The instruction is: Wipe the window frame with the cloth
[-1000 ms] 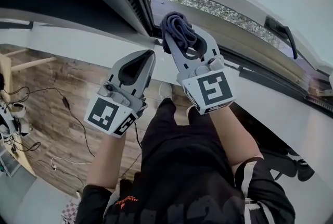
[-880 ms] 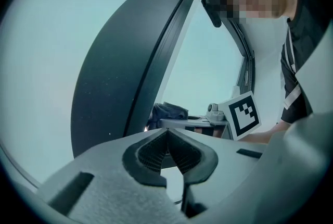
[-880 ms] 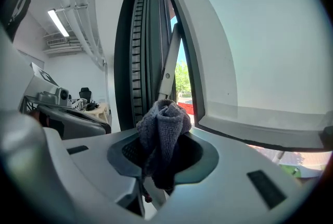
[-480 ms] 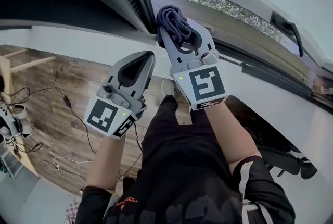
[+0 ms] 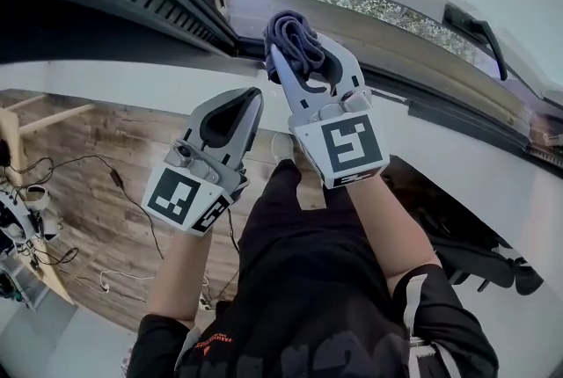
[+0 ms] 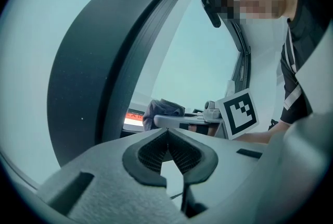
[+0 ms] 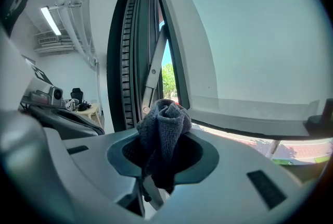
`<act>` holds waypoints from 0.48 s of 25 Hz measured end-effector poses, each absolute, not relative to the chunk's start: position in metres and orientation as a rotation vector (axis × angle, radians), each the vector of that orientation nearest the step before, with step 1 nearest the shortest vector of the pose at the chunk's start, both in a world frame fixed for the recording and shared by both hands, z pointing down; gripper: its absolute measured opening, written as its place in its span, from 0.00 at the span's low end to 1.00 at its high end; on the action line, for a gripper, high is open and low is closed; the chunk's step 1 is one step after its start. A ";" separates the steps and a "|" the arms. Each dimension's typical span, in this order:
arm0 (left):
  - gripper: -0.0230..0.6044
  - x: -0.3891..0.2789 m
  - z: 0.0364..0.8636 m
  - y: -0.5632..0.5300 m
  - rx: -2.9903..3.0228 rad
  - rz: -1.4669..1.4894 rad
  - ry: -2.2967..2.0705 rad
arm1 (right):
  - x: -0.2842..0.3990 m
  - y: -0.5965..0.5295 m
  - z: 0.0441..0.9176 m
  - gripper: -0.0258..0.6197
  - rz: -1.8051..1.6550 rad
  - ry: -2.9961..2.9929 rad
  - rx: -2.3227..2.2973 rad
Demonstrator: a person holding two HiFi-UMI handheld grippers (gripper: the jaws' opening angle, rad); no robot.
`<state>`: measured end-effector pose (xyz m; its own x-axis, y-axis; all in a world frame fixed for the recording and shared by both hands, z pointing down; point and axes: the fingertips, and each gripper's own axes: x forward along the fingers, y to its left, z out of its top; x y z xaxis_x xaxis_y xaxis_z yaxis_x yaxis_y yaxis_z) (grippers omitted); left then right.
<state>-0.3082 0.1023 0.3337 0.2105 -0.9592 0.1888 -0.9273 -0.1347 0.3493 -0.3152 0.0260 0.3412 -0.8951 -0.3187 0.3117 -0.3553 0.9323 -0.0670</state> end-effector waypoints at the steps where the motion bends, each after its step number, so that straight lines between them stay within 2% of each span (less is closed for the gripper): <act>1: 0.07 -0.305 0.333 0.100 2.110 -0.109 -1.748 | -0.311 0.024 0.341 0.21 0.179 -2.792 0.504; 12: 0.07 -0.259 0.328 0.074 2.175 -0.071 -1.677 | -0.261 0.002 0.342 0.21 0.194 -2.772 0.569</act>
